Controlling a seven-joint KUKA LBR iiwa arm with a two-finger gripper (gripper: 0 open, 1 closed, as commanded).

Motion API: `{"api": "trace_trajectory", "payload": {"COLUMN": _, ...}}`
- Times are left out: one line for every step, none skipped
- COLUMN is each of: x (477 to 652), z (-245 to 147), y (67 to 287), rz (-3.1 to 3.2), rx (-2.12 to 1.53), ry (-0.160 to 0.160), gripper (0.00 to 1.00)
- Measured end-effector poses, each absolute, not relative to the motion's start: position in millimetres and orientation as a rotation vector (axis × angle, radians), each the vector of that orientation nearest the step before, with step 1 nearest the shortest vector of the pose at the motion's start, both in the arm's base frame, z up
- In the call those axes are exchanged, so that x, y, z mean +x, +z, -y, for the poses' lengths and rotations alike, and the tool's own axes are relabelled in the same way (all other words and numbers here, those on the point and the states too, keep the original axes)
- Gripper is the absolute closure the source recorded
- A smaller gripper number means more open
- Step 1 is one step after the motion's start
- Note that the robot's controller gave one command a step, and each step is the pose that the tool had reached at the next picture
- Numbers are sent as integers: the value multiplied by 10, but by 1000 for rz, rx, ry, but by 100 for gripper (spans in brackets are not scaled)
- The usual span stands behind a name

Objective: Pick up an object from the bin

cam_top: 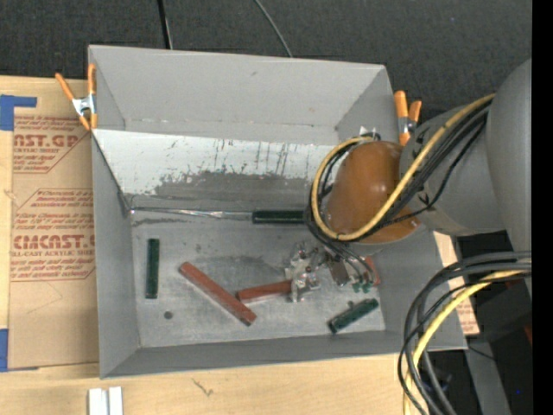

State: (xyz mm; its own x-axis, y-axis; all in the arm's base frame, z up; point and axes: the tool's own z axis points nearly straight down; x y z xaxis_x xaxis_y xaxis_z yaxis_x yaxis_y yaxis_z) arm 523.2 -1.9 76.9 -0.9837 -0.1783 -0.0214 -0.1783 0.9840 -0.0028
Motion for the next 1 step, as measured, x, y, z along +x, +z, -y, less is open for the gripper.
{"api": "trace_trajectory", "payload": {"x": 5704, "z": -182, "y": 2445, "rz": -3110, "rx": -368, "ry": 0, "gripper": 100}}
